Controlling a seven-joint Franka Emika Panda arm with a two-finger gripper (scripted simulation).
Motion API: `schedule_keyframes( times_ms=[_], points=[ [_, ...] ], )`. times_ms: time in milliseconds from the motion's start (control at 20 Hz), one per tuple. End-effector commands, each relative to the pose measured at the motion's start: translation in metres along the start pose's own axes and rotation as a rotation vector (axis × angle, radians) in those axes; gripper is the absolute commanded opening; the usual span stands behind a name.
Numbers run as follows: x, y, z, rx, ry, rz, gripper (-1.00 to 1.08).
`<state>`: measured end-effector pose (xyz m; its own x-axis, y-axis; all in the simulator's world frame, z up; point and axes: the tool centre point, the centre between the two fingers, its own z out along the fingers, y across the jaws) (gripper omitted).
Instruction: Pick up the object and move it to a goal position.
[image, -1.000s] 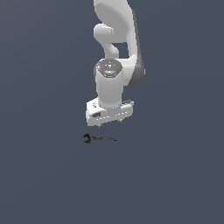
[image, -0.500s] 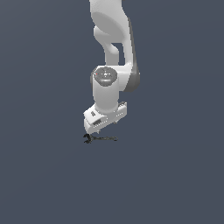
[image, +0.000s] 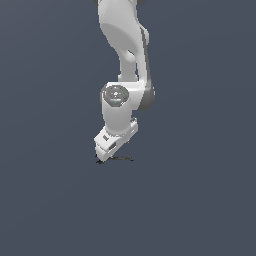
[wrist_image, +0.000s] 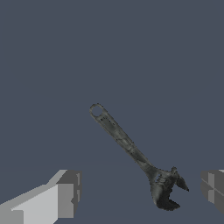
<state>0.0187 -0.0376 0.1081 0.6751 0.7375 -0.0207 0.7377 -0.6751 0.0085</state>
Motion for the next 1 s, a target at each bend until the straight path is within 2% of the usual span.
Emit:
schedule_keyframes(
  times_ms=[0,950],
  points=[
    [-0.002,0.003,0.006,0.000,0.001,-0.068,1.00],
    [-0.013,0.021,0.043,0.003,0.017,-0.529,1.00]
  ],
)
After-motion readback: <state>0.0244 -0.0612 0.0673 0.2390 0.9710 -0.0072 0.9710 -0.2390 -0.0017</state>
